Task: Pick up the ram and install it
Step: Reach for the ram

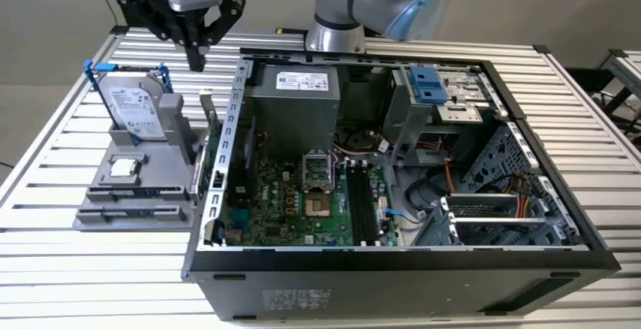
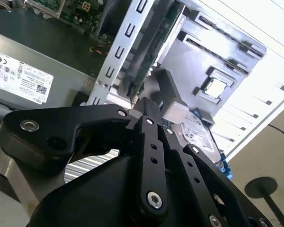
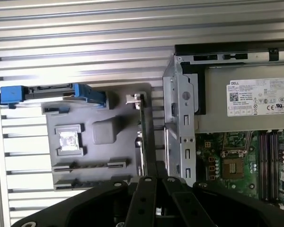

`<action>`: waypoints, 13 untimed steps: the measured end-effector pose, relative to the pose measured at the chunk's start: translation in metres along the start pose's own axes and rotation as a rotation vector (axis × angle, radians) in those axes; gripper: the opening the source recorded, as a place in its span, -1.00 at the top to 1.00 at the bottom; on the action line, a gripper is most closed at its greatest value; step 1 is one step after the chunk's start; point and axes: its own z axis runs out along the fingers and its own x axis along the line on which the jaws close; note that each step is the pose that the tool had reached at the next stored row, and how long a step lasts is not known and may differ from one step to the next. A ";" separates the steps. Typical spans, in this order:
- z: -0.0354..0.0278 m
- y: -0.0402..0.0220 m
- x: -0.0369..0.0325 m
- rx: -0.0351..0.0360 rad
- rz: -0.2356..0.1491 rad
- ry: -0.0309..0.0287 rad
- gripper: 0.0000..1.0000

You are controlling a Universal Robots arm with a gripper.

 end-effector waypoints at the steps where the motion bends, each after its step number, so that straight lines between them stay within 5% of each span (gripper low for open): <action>1: 0.0001 -0.0003 0.0045 0.0000 0.000 -0.0005 1.00; 8: 0.0004 -0.0027 0.0364 -0.0003 0.000 -0.0059 1.00; 13: 0.0007 -0.0043 0.0591 -0.0011 -0.001 -0.0168 1.00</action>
